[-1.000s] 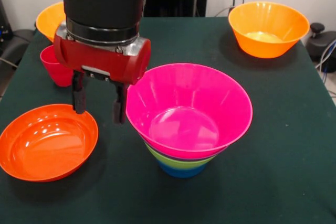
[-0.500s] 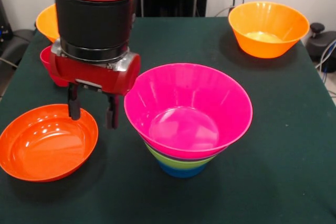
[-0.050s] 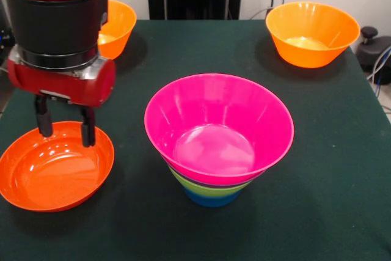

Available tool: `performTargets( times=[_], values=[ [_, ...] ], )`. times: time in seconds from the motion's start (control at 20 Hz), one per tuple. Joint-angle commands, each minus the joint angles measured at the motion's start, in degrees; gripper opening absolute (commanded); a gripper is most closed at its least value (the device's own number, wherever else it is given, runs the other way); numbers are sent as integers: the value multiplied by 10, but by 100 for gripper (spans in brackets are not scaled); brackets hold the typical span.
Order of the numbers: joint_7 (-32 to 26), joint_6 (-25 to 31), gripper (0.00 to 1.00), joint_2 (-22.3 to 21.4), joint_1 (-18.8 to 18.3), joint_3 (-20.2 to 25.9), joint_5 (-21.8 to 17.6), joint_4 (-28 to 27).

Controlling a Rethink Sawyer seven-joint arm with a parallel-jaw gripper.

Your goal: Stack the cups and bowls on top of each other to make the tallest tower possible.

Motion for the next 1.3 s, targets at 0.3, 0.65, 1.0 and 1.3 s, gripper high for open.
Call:
performTargets(
  times=[0.3,0.65,1.0,1.3],
  values=[
    [-177,-4,100,16,-18,88,-42,68],
    [-157,2,100,47,-19,94,-50,31],
    [-159,42,100,96,-19,97,-53,-46],
    [-179,61,100,129,-31,101,-53,-87]
  ],
)
